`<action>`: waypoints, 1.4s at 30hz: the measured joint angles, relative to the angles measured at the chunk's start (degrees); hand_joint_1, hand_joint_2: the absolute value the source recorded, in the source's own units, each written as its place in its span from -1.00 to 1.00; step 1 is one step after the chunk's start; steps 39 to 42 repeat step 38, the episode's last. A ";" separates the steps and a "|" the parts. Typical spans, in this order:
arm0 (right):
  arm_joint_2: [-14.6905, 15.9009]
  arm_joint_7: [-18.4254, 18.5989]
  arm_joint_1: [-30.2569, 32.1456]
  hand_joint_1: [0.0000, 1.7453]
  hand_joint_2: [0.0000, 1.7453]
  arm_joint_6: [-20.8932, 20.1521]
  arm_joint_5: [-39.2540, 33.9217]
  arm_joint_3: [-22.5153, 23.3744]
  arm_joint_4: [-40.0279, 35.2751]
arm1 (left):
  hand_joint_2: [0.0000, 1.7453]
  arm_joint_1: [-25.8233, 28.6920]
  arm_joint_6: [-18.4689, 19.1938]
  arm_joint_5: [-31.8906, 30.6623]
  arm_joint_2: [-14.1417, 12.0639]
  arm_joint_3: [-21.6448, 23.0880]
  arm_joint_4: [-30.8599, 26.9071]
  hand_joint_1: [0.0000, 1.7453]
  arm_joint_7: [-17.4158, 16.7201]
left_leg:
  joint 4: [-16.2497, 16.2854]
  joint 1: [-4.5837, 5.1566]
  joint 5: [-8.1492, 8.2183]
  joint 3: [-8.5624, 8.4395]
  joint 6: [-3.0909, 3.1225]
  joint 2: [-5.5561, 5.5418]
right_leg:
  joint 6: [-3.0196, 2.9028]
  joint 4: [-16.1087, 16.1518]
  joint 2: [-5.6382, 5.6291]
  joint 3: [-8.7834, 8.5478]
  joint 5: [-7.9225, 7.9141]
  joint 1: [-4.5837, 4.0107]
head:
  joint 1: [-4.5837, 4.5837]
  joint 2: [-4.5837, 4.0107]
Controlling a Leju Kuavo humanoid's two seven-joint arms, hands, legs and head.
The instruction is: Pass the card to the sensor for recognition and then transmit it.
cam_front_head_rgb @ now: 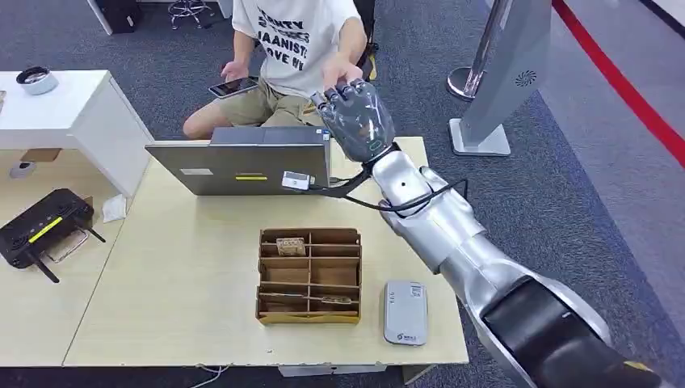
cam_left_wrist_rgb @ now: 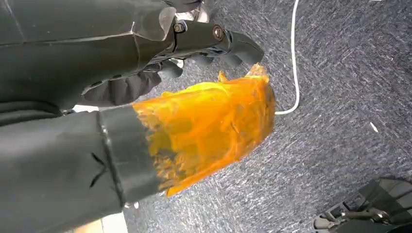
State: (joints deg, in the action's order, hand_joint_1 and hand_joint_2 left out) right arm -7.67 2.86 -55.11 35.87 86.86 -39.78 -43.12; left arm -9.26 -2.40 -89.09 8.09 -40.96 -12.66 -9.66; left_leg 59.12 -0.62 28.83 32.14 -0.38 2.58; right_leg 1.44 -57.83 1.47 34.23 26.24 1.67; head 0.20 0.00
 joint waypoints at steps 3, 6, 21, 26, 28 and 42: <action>0.00 0.55 -0.99 -1.00 -1.00 -0.35 0.35 -1.14 2.16 | -1.00 -0.01 0.02 0.02 -0.02 0.04 0.00 -0.96 0.00 | 0.01 0.00 0.01 0.02 -0.01 0.04 | 0.00 0.00 -0.03 0.05 0.00 0.00 | -0.02 0.00; -0.09 1.20 -1.35 -1.00 -1.00 -2.60 -0.05 -1.59 3.78 | -1.00 0.01 0.22 0.11 -0.02 0.04 0.00 -0.96 0.00 | 0.00 0.00 0.00 0.04 -0.01 -0.05 | 0.01 0.00 0.03 0.05 0.01 -0.01 | 0.00 0.00; -0.11 -0.31 1.50 -1.00 -1.00 0.83 -6.28 -1.99 3.53 | -1.00 0.14 0.20 0.59 -0.15 0.02 0.00 -0.96 -0.02 | 0.00 0.00 0.01 0.03 -0.01 -0.01 | 0.01 0.00 0.01 0.04 0.01 0.00 | -0.02 0.00; -0.96 -7.16 10.57 -1.00 -1.00 0.77 -24.44 1.15 -8.24 | -1.00 0.86 -0.90 2.47 -0.24 -0.06 0.00 -0.96 -0.37 | -0.02 -0.02 0.04 0.04 0.00 -0.01 | 0.00 0.00 0.01 0.04 0.08 -0.02 | -0.02 0.00; -2.06 -10.50 15.90 -1.00 -1.00 -0.33 -37.40 2.19 -15.19 | -1.00 1.55 -1.75 3.83 -0.24 -0.57 0.00 -0.96 -0.35 | -0.03 -0.02 0.08 0.05 0.00 -0.01 | -0.02 0.00 0.02 0.06 0.12 -0.02 | 0.00 0.00; -2.43 -17.42 36.61 -1.00 -1.00 -36.66 -103.98 1.55 -45.37 | -1.00 5.14 -3.74 7.65 -0.74 -3.82 0.00 -0.96 1.40 | -0.04 -0.02 0.16 0.06 -0.02 -0.02 | 0.02 0.03 0.03 0.08 0.21 -0.02 | -0.02 0.00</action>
